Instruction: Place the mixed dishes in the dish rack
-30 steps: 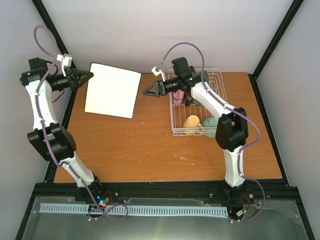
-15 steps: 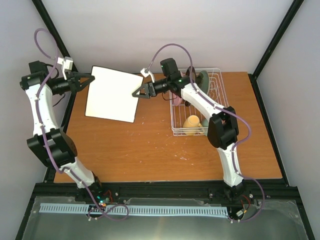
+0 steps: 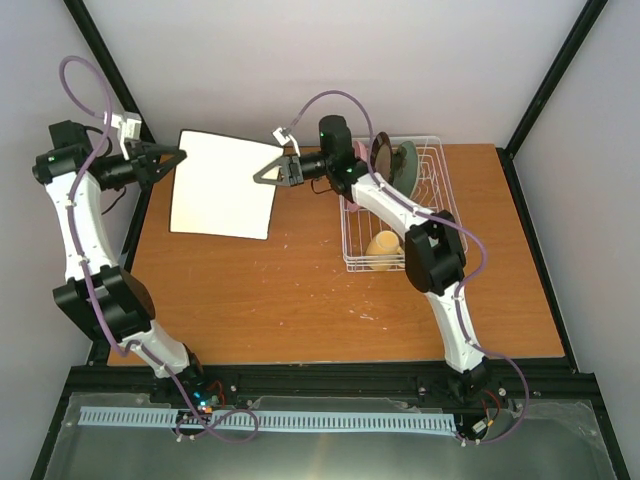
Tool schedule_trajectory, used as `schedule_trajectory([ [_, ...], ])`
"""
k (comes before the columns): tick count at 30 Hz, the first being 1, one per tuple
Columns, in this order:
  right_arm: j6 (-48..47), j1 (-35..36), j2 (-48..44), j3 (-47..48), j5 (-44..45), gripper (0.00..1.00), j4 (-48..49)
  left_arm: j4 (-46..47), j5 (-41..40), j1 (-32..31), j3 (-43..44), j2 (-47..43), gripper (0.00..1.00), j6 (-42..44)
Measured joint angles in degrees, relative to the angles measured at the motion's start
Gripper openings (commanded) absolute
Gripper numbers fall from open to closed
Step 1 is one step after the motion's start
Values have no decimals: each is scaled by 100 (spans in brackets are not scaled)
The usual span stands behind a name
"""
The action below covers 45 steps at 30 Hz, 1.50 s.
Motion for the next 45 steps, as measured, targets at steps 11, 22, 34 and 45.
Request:
schedule_trajectory([
  [11, 2844, 2, 448, -728, -452, 3, 4308, -199, 39, -55, 85, 197, 1, -481],
  [22, 2124, -59, 208, -754, -424, 3, 3042, -203, 162, -107, 118, 404, 20, -356],
  [34, 1458, -192, -256, -946, -151, 3, 1425, -192, 566, -166, 179, 708, 59, -186],
  [45, 2011, -509, -267, -1432, 168, 3, 1585, -195, 717, -151, 251, 1008, 100, -166],
])
